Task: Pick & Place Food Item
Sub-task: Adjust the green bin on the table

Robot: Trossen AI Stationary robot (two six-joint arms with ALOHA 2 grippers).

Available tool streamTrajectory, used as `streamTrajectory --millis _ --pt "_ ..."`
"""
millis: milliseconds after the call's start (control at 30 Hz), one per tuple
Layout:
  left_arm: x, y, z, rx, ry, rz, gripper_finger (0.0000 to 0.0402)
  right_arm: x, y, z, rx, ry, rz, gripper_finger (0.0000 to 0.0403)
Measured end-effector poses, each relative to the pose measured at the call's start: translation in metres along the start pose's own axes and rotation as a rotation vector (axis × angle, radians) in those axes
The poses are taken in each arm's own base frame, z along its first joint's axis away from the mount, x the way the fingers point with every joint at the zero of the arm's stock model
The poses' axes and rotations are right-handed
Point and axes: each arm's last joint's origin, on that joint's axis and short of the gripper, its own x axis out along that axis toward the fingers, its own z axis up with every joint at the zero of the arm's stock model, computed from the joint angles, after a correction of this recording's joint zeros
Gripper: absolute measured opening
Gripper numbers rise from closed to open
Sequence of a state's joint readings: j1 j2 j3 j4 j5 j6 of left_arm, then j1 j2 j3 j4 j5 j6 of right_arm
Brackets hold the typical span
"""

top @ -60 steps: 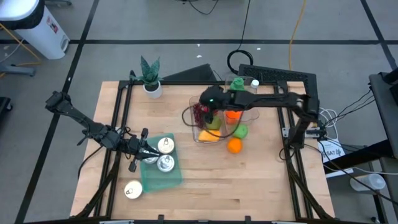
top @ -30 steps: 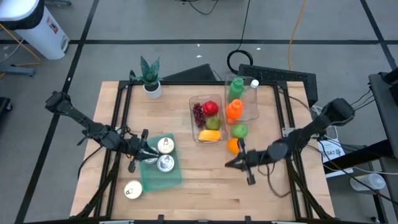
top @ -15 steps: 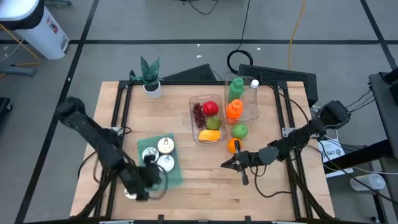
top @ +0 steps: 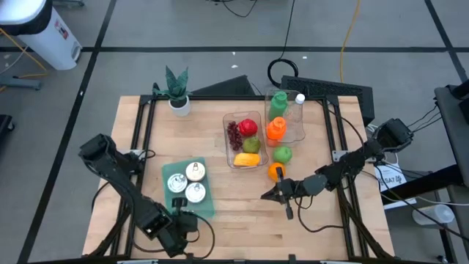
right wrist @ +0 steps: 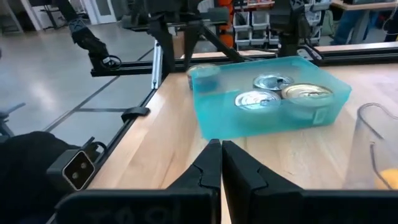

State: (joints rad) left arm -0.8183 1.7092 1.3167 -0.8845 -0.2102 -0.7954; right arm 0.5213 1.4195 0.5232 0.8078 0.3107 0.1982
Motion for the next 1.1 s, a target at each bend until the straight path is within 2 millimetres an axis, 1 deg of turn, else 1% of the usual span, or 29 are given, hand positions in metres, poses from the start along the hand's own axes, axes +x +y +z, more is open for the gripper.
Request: streamTrajectory --millis 200,267,367,467,600,933,1100 --pt "0.004 0.014 0.009 -0.119 0.098 -0.039 0.0208 0.000 0.003 0.000 0.000 -0.005 0.012 0.0004" --pt "0.005 0.020 0.011 -0.145 0.116 -0.020 0.0227 0.000 0.003 0.000 0.000 -0.006 0.012 0.0004" --pt "0.005 0.025 0.012 -0.156 0.139 -0.003 0.0244 0.000 0.003 0.000 0.001 -0.007 0.012 0.0004" --pt "0.006 0.027 0.013 -0.169 0.147 0.001 0.0248 0.000 0.003 0.000 -0.003 -0.006 0.012 0.0004" --pt "0.007 0.028 0.014 -0.224 0.155 0.001 0.0245 0.000 0.003 0.000 -0.020 -0.006 0.009 0.0004" --pt "0.035 0.023 0.011 -0.206 0.264 0.024 0.0244 0.002 -0.006 0.003 -0.025 -0.024 -0.022 0.0004" --pt "0.052 0.026 0.008 -0.156 0.328 0.078 0.0243 0.002 -0.006 0.003 -0.045 -0.026 -0.021 0.0004"
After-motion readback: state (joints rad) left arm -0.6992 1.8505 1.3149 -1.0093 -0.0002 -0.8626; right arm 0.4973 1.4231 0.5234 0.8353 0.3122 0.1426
